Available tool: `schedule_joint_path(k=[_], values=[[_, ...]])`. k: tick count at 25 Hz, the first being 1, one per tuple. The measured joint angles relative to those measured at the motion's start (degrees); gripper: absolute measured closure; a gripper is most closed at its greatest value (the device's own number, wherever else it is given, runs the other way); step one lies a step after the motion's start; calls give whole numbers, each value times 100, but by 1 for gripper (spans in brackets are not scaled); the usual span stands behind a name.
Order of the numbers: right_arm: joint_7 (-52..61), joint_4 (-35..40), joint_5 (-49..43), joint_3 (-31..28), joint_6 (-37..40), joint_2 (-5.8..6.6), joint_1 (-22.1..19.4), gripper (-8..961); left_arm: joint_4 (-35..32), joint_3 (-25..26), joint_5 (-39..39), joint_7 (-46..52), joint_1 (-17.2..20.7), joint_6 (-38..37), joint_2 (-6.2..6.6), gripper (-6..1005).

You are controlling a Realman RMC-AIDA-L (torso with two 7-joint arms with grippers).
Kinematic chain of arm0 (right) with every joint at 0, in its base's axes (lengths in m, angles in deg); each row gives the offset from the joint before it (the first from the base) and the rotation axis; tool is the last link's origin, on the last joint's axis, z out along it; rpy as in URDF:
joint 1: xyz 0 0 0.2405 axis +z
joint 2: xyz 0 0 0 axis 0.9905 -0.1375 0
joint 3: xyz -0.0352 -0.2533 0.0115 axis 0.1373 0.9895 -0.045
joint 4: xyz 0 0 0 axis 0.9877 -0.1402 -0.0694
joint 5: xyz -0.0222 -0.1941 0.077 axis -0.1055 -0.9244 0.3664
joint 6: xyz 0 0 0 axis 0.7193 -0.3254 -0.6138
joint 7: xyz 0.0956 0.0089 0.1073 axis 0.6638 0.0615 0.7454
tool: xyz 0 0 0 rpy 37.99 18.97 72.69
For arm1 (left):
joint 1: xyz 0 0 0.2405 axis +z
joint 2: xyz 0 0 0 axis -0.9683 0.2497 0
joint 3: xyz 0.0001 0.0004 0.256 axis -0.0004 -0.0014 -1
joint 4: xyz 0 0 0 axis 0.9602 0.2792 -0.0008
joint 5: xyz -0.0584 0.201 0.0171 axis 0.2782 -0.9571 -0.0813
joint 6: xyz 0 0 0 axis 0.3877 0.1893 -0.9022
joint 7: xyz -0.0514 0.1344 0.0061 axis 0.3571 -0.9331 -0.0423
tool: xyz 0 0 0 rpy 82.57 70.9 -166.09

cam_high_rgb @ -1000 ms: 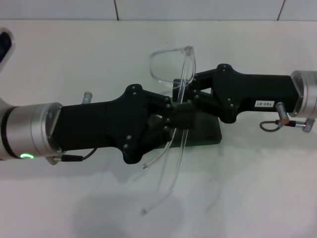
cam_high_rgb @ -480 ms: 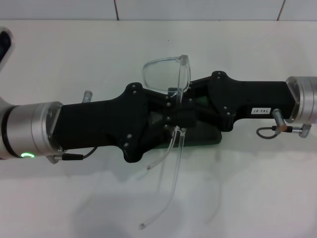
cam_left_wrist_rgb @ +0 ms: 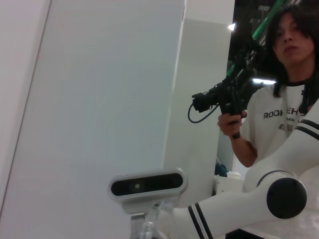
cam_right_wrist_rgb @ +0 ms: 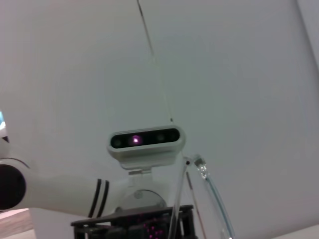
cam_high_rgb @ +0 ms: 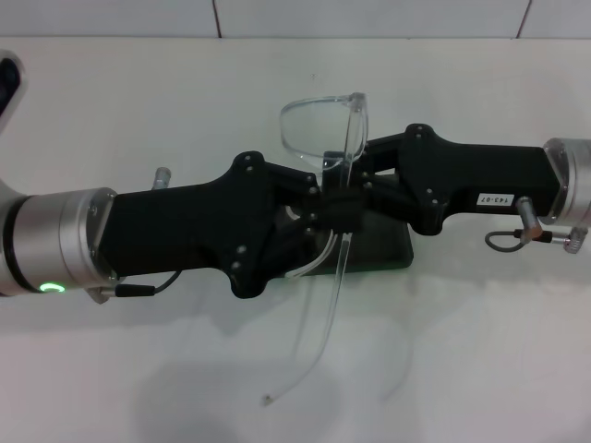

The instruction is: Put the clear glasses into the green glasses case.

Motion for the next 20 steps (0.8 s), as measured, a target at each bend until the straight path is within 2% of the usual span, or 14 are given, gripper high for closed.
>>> schedule_joint_path(k=[9,20], values=[[-42,17,-29,-19,-167,14,-79,854,-1,20,8,0,-2,2,0,937],[-76,17,5,78,-110,-31,-68,854,92,22,148,-108,31,14,0,937]])
